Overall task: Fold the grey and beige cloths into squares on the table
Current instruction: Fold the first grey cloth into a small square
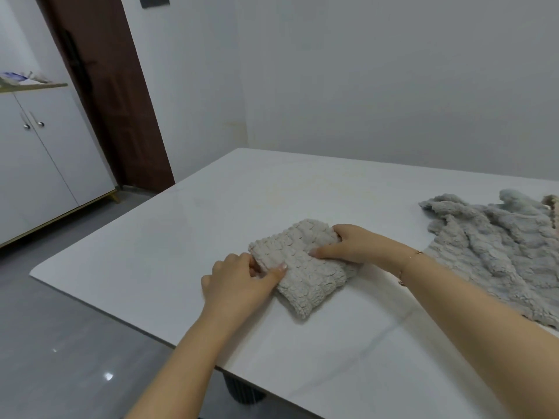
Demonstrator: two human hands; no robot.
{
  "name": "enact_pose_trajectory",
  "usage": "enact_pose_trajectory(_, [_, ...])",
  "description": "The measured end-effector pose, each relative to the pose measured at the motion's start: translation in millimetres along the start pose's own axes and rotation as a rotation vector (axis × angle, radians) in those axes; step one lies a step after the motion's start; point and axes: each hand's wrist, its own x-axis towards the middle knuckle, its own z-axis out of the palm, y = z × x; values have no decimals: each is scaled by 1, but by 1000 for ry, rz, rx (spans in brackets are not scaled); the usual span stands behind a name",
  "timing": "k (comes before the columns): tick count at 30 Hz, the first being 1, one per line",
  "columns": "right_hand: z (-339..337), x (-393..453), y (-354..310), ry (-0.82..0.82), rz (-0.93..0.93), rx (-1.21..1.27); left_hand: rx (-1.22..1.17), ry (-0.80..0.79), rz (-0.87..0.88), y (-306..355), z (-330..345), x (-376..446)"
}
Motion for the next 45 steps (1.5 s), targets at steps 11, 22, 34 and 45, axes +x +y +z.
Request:
enact_pose_trajectory(11, [20,39,-13,82,-17,958,-1139,-24,-69,-10,-9,54])
enact_pose_trajectory(22, [70,129,-82,256,-140,1213,-1319,38,-57,-75,-39,171])
enact_pose_trajectory(34, [87,213,-112,381,-228,836,-1221,86,-94,-121,-52,279])
enact_pose_trajectory(45, [93,232,-119,475,-186,629,-730,181,48,-133,-42,317])
